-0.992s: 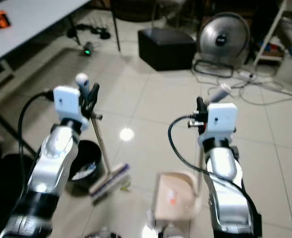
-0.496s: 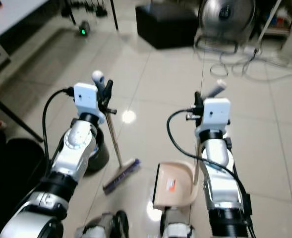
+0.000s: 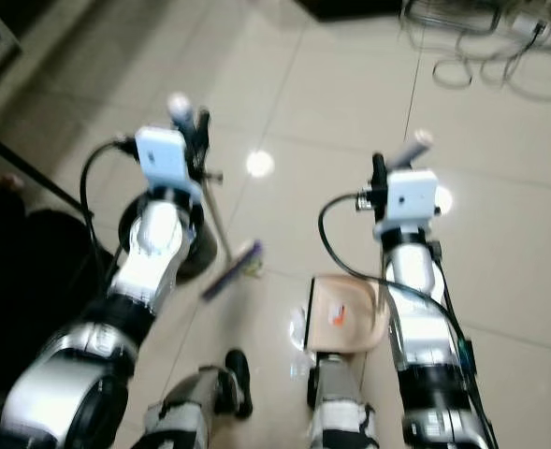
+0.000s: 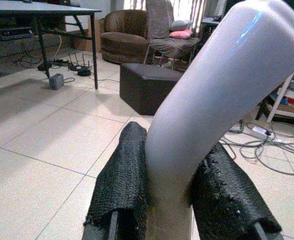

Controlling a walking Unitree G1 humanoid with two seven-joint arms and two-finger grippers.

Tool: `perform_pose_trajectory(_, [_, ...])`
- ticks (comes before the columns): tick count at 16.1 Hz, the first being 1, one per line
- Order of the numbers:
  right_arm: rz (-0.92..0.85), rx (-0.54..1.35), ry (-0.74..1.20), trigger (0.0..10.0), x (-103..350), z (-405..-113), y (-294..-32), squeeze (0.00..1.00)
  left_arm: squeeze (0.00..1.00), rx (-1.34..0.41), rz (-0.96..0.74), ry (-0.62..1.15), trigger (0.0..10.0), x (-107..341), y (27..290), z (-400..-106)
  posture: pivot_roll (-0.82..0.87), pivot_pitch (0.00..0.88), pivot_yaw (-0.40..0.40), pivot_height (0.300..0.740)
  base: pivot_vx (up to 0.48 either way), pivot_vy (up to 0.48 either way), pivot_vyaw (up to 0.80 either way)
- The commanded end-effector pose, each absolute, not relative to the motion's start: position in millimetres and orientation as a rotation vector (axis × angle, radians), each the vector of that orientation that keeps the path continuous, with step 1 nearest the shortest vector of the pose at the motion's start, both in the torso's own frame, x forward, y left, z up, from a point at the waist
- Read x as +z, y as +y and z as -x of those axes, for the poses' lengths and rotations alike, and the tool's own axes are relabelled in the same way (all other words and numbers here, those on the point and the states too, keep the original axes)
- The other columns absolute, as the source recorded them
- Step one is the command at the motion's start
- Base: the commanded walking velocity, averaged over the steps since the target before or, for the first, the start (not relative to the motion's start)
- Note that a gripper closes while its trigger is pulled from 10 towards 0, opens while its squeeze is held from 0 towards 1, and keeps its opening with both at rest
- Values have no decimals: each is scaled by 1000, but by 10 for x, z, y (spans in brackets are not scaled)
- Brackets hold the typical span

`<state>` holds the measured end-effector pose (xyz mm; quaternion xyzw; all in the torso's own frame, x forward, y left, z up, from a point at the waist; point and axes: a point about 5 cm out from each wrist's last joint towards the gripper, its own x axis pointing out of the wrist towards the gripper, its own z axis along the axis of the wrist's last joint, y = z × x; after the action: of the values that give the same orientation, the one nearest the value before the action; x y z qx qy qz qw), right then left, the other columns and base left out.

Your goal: Sweep floor

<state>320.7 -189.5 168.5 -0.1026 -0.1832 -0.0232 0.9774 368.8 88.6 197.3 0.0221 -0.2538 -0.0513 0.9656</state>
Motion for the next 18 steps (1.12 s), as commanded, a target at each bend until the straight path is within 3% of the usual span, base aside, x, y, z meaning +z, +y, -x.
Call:
perform_pose_trajectory(1, [217,-17,-420,10000,1730,-3209,-1831,0,0,-59,-43,-535,10000,1988,964,-3699,-60,462,143,740,0,0,0])
perform_pose_trajectory(8, [239,-28,-650,10000,2028,-3312,-1722,0,0,-66,-74,-561,10000,2030,856,-3754,-73,483,146,740,0,0,0])
perform_pose_trajectory(18, [206,38,-479,10000,1452,-3312,-1185,0,0,-58,23,-455,10000,1965,591,-3780,-70,484,154,740,0,0,0])
